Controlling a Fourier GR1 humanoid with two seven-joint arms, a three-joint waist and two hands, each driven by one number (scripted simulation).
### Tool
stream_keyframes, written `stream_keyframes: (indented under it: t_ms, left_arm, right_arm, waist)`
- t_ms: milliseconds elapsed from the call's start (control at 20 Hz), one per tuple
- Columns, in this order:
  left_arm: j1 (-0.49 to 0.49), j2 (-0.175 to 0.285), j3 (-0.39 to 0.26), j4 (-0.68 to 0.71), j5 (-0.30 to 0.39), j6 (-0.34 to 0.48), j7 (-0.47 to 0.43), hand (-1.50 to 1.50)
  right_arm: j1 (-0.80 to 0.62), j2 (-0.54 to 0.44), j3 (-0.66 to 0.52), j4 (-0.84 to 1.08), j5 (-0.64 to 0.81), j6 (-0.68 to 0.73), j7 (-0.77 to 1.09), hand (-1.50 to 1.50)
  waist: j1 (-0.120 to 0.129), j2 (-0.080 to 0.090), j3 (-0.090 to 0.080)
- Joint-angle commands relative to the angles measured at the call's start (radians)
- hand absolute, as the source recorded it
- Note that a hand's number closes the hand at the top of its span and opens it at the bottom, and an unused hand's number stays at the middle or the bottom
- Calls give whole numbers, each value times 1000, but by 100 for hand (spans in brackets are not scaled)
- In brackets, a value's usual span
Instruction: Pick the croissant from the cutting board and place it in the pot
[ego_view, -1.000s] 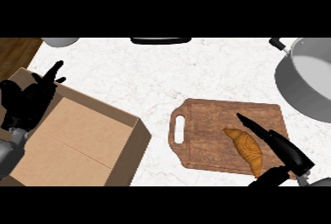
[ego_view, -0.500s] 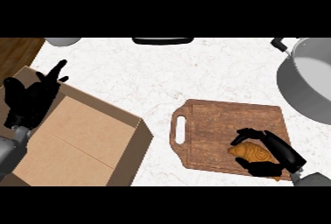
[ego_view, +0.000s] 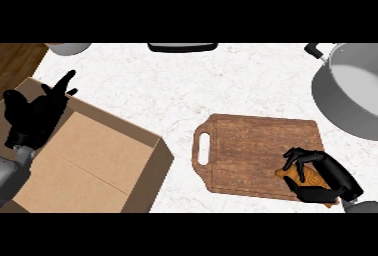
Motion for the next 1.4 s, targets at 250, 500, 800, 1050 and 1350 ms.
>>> stream_keyframes:
  t_ms: [250, 500, 800, 1050, 1350]
  left_arm:
    - [148, -92, -56, -63, 69, 1, -18, 0]
    - [169, -113, -92, -73, 62, -13, -40, 0]
    - [146, -136, -126, -72, 45, 14, -43, 0]
    - [144, -135, -140, -54, 44, 15, -68, 0]
    - [95, -147, -179, -46, 46, 23, -46, 0]
  right_arm:
    - [89, -193, -418, 282, -303, 58, -138, 150]
    - [107, -252, -504, 425, -328, 110, -243, 150]
    - [94, -351, -539, 534, -272, 99, -331, 150]
    - [82, -433, -560, 566, -234, 59, -380, 150]
    - [16, -491, -561, 573, -192, -24, -351, 150]
  waist:
    - [-79, 33, -27]
    - [-45, 35, -28]
    - [-16, 33, -30]
    - [-4, 30, -33]
    - [4, 31, -35]
